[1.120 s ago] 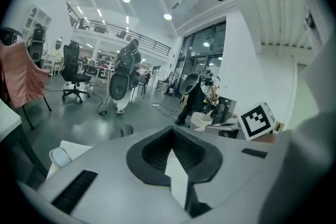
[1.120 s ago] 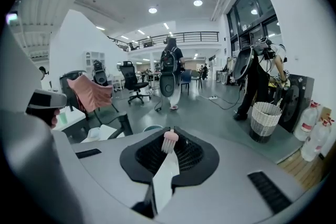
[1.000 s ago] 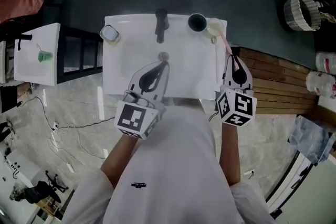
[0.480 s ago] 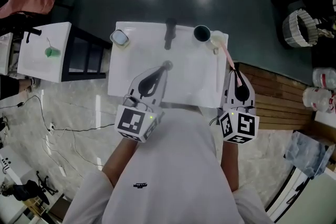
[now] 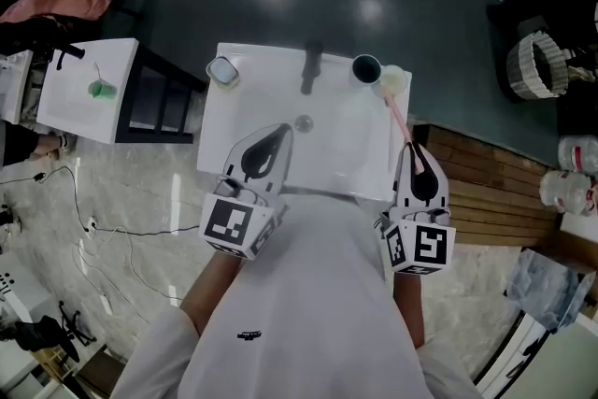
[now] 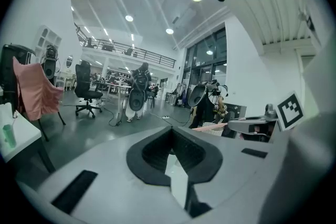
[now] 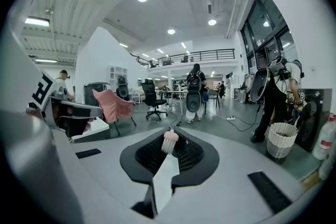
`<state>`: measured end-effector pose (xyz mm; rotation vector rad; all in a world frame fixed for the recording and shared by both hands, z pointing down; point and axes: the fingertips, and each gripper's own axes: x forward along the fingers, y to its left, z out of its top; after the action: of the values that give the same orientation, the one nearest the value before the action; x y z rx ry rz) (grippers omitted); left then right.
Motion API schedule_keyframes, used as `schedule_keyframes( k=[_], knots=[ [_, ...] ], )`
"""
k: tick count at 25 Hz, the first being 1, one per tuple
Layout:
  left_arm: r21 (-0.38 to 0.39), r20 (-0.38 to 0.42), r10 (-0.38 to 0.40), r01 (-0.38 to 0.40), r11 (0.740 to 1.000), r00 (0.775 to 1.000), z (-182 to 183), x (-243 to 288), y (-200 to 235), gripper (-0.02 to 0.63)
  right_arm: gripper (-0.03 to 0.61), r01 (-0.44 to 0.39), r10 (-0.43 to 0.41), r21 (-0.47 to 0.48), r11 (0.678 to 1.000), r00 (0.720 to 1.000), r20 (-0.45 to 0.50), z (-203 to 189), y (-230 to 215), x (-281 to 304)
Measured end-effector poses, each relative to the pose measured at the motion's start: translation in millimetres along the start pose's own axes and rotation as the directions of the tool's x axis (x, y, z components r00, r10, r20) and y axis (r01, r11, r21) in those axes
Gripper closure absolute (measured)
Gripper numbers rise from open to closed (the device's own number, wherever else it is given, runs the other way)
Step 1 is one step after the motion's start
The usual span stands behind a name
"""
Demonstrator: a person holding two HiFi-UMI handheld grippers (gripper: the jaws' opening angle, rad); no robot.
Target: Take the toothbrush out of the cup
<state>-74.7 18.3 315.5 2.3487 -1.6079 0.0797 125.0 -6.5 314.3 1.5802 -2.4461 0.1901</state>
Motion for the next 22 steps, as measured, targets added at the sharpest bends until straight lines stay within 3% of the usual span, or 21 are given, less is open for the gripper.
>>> schedule_keyframes(
  k=[22],
  knots=[
    [-0.003,-0.014,0.013,-0.014,1.000,1.000,-4,-8,1,0.612,0.561,-0.031,0.031,-0.011,0.999,0.999,0.016,9,15,-7]
  ],
)
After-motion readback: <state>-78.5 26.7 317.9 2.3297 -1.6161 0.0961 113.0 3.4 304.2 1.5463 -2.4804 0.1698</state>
